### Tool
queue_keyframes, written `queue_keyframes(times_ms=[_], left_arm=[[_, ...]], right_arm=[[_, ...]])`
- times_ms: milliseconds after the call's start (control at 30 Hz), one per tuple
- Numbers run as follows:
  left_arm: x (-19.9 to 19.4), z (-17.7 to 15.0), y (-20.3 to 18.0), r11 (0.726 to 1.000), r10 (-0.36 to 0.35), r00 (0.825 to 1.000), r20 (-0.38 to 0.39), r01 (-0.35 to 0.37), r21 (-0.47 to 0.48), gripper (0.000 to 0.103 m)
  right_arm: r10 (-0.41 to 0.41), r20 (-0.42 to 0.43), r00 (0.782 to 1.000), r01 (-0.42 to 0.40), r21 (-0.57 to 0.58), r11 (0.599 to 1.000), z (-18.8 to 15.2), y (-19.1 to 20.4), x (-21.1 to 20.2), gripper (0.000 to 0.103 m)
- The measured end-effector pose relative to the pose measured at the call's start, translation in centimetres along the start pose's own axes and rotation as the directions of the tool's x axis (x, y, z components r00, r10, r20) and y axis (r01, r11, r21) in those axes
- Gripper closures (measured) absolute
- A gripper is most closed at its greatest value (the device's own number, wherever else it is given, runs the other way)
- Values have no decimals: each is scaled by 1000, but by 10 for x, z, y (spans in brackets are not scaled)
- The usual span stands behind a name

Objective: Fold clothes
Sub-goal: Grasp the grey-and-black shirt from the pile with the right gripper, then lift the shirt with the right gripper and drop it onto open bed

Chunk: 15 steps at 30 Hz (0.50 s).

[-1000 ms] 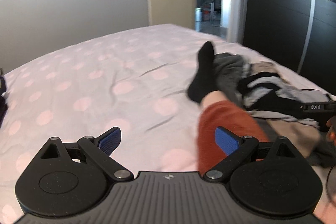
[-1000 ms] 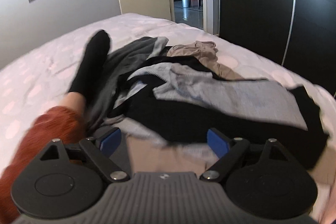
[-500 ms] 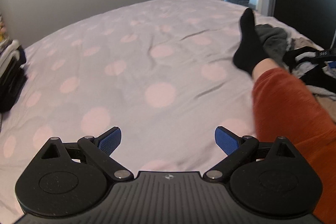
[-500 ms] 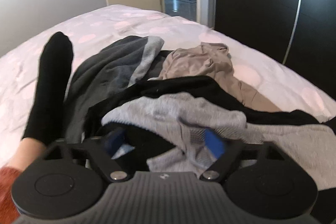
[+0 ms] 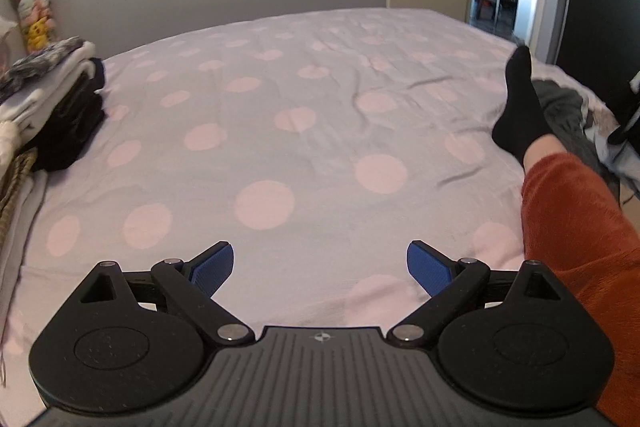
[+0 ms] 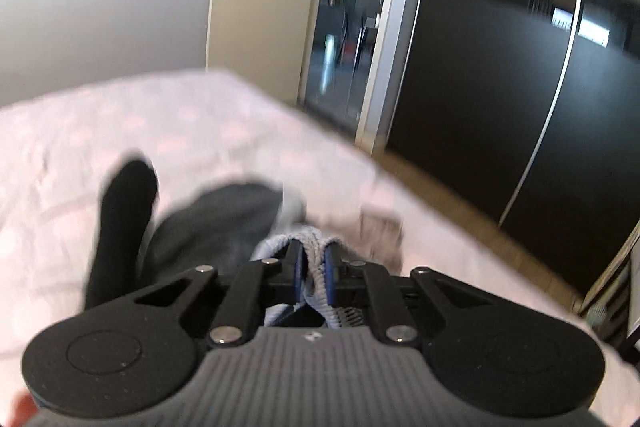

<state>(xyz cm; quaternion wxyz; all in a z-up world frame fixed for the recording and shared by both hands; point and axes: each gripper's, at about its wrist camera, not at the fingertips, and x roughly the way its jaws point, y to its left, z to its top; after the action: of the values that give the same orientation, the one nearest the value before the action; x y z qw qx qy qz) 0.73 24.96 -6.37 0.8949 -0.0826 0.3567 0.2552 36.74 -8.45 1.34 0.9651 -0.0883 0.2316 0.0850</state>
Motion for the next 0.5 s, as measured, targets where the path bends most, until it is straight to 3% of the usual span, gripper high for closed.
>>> queue_keyframes(times_ms=[133,267,367,500], left_arm=[[-24,1,17,999,3,999,49,-1,-34,0],[-55,6,34,998,24,992,123,-17,-58,0],[-79,11,50,996,47,984,173,-32,-86,0],[-112,19,71,992,78,966,247,-50,-119,1]], right_arm=[[28,125,992,-27,-8,1000,51,6,-63,93],[112,268,957,-106,-36,994,98,22,-136,93],[212,360,909,-197,-80,977,128,46,-196,93],[357,464,811,-324,-153,934,157,88,-274,93]])
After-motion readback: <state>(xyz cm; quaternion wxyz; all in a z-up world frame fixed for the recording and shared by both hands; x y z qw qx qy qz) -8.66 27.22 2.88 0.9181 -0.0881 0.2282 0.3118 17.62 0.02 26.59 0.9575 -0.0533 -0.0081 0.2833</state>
